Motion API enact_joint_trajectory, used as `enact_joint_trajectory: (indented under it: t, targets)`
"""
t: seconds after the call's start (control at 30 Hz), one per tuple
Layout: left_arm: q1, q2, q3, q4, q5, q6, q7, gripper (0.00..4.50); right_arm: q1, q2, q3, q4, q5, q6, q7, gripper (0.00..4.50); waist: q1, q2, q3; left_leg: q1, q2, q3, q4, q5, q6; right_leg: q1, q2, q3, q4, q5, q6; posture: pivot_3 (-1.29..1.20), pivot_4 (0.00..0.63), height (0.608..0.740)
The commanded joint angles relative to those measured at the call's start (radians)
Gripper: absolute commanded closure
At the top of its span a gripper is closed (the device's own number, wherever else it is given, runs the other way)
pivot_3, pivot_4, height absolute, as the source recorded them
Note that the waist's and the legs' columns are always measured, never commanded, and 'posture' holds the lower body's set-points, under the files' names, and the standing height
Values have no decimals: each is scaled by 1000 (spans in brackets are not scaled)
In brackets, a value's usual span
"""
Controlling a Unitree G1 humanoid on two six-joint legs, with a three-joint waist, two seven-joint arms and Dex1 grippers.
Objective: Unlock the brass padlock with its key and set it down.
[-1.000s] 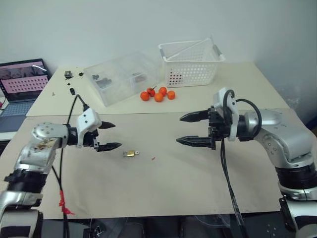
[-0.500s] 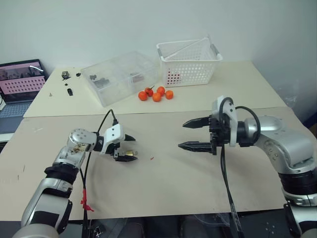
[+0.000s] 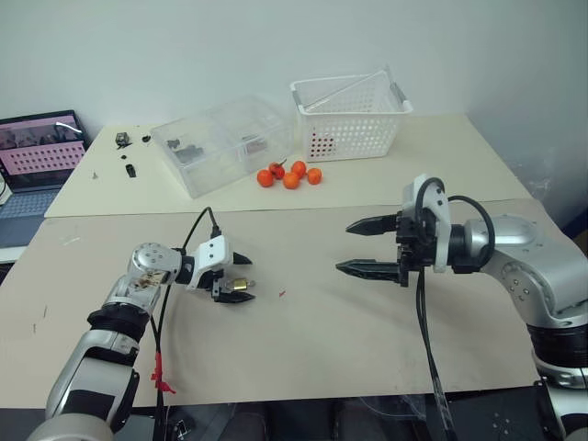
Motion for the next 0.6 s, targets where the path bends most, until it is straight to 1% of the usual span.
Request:
enact_joint_trajectory:
  t: [0.03,0.27,0.57,0.6]
  targets:
    - [-2,35,28,6,7,-1,2,10,-41,0,-7,-5,6,-8,0,0,-2,0,0,0,0,0,0,0,0,0,0,0,0,0,0,0,150,740]
    - [32,60,34,-38,-10,27,-13,10,-55,9,6,9,1,-13,4,0,-2,0,0,1,1,1,0,-1,2,0,1,0,0,0,0,0,150,740]
    - [62,61,36,-59,6,30,-15,10,-59,15,20,25,-15,-34,12,0,-2,0,0,1,2,2,0,-1,2,0,1,0,0,0,0,0,150,740]
    - [62,60,35,-55,7,28,-17,268,-60,16,21,27,-17,-37,13,0,-2,0,0,2,2,2,0,-2,3,0,1,0,0,0,0,0,150,740]
